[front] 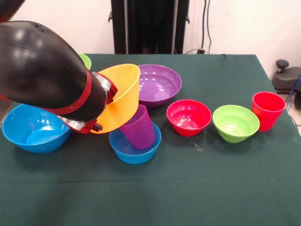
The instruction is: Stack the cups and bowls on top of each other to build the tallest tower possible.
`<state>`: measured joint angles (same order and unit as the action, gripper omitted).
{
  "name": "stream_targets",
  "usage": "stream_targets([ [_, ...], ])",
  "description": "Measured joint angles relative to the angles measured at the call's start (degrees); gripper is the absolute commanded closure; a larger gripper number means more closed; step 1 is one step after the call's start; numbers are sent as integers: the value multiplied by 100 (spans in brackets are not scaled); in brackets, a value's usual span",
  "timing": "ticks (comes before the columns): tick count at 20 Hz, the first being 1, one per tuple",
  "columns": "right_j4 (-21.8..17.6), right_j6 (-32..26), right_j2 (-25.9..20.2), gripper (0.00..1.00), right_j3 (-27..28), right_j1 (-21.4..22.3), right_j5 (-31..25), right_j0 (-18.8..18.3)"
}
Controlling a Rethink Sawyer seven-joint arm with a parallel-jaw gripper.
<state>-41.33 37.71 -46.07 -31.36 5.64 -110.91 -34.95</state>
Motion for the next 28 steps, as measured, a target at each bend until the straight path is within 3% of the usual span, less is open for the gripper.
stream_targets([
  [25,548,0,7,0,-681,56,486,-235],
  [26,570,0,7,100,-727,81,525,-235],
  [28,575,0,7,100,-750,92,557,-235],
])
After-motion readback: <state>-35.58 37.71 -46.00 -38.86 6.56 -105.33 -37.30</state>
